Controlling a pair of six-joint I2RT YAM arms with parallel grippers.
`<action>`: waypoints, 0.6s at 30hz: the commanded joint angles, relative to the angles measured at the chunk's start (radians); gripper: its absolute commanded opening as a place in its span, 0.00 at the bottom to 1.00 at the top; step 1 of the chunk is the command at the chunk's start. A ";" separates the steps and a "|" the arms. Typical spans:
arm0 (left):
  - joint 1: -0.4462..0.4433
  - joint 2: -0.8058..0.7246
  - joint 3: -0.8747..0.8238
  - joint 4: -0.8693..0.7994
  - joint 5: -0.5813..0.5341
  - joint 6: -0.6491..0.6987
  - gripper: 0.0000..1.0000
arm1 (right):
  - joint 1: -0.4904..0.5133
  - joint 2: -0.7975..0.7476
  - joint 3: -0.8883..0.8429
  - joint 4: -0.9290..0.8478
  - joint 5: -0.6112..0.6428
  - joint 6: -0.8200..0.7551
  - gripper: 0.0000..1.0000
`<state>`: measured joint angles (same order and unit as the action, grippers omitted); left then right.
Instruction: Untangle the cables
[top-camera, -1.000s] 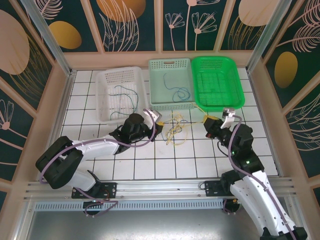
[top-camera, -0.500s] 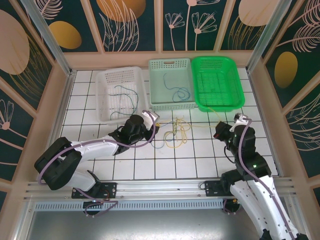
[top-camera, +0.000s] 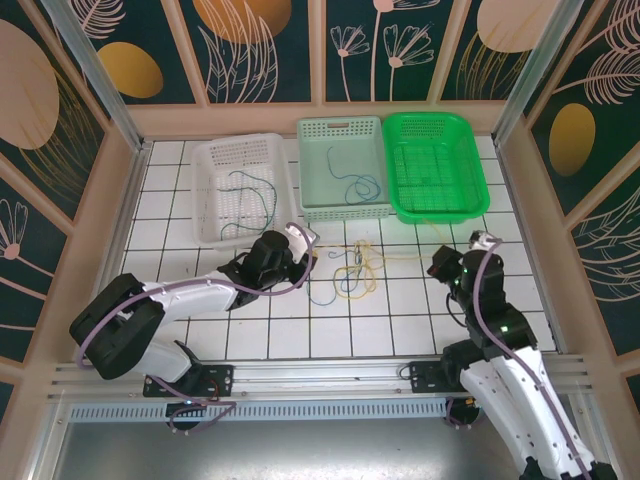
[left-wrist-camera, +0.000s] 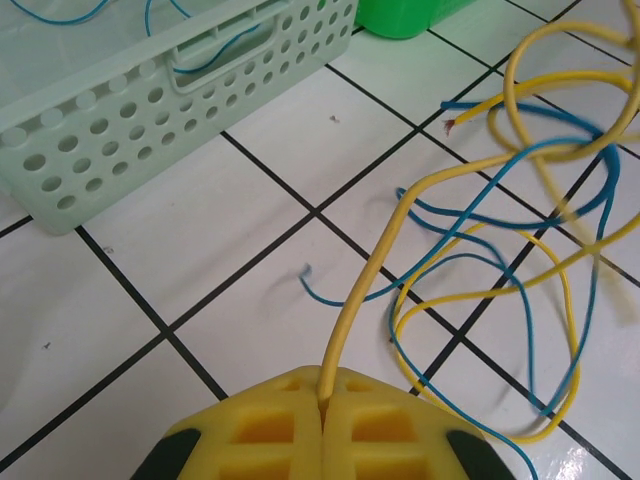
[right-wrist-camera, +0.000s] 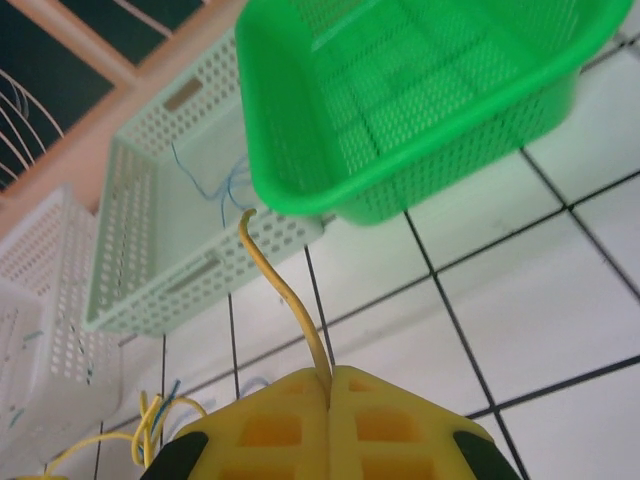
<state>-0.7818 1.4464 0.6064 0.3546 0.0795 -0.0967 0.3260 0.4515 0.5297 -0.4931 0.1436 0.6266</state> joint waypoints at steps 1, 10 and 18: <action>0.003 0.006 0.015 -0.027 0.020 0.012 0.00 | -0.011 0.042 -0.027 0.056 -0.040 0.042 0.00; 0.003 0.062 0.054 -0.054 0.021 -0.009 0.30 | -0.012 0.116 -0.094 0.116 -0.072 0.080 0.00; 0.001 0.048 0.078 -0.086 -0.058 -0.035 0.65 | -0.015 0.191 -0.132 0.170 -0.053 0.083 0.00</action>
<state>-0.7811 1.5139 0.6655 0.2859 0.0528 -0.1207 0.3202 0.6464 0.4095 -0.3866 0.0849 0.6945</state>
